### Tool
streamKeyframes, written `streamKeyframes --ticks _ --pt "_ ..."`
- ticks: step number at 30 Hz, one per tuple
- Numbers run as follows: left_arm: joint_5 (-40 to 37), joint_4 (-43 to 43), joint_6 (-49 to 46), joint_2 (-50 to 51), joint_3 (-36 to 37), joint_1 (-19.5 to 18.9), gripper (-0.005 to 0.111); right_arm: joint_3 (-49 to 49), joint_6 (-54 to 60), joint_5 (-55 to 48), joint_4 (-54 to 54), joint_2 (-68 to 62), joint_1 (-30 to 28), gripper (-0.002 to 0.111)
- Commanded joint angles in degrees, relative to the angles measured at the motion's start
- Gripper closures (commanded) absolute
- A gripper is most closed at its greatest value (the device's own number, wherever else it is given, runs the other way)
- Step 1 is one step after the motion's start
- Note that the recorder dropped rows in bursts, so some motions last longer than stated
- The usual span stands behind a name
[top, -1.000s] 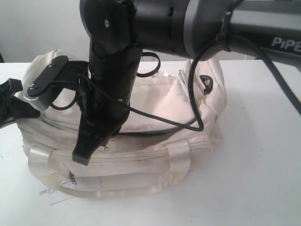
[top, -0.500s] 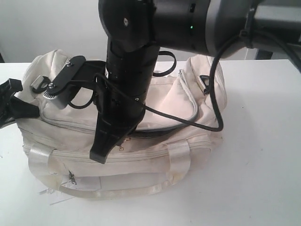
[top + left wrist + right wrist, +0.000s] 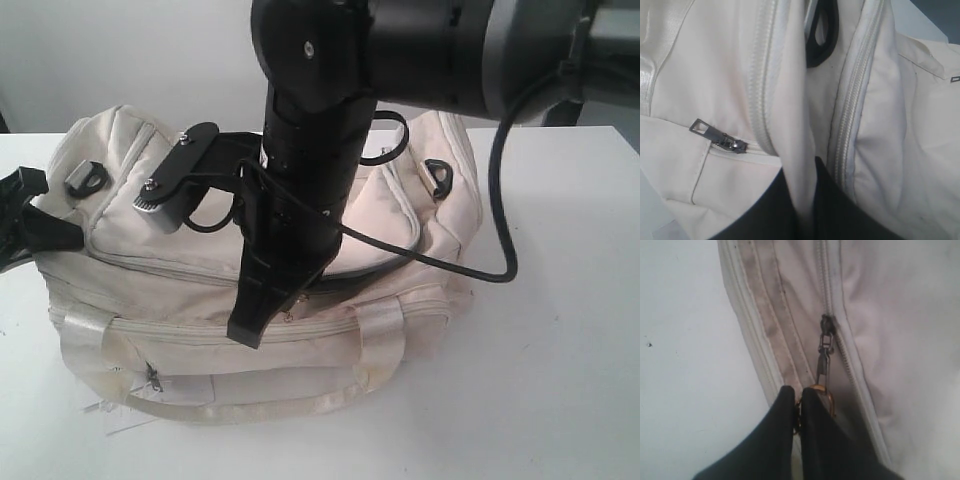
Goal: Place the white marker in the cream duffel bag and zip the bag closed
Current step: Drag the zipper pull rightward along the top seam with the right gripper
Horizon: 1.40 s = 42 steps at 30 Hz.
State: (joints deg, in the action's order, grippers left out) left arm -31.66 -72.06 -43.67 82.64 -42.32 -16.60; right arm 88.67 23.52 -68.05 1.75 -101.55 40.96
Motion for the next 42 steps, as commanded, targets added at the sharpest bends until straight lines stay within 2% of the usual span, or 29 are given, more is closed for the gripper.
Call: streamKeyframes --ticks 1,14,34,42 --pt "0.6 -1.2 -0.3 -0.5 0.3 0.0 0.107 -0.8 -0.8 -1.9 -1.0 1.8 -0.9 0.108" --pt "0.6 -1.2 -0.3 -0.5 0.3 0.0 0.107 -0.8 -1.1 -1.9 -1.7 4.4 -4.3 0.108" --pt "0.6 -1.2 -0.3 -0.5 0.3 0.0 0.107 -0.8 -1.5 -1.9 -4.0 7.8 -5.7 0.108" --pt "0.6 -1.2 -0.3 -0.5 0.3 0.0 0.107 -3.7 -1.5 -1.9 -6.5 7.8 -6.7 0.108"
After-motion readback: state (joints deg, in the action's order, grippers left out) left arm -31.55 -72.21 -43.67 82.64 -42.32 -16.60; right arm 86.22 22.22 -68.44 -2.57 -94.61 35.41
